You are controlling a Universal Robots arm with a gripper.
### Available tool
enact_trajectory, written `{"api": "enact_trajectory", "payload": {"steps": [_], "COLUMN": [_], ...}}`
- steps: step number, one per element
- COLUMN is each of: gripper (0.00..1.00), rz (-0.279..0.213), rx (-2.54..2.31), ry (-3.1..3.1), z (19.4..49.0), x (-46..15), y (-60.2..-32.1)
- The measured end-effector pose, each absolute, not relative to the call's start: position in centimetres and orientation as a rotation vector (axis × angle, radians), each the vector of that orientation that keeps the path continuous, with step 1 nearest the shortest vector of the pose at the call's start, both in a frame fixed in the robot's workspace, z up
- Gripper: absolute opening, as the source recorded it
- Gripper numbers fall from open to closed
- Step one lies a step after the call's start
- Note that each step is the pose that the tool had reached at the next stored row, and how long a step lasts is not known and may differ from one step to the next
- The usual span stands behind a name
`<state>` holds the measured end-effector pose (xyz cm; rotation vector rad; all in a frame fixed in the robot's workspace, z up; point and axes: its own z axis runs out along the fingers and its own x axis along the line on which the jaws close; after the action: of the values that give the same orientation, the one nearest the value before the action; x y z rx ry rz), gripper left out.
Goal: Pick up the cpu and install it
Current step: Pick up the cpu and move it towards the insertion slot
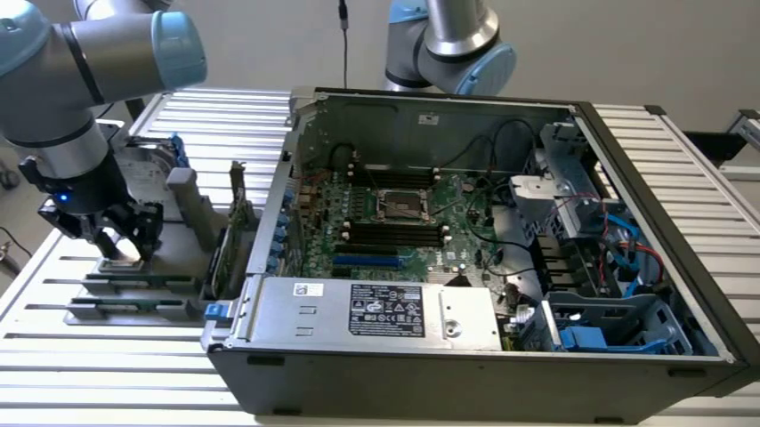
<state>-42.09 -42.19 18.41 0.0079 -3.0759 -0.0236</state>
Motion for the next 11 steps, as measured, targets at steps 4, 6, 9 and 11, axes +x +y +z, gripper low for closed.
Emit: {"api": "enact_trajectory", "payload": {"steps": [4,6,9,11], "gripper": [0.55,0.55,0.55,0.55], "rz": [-0.024,-0.024,-0.024,-0.024], "rx": [0.008,0.008,0.008,0.008], "ry": [-3.076,-3.076,-3.076,-3.076], "z": [18.41,18.41,18.41,18.42], "x": [-42.09,-42.09,-42.09,-42.08], "y": [-42.19,-42.19,-42.19,-42.19]}}
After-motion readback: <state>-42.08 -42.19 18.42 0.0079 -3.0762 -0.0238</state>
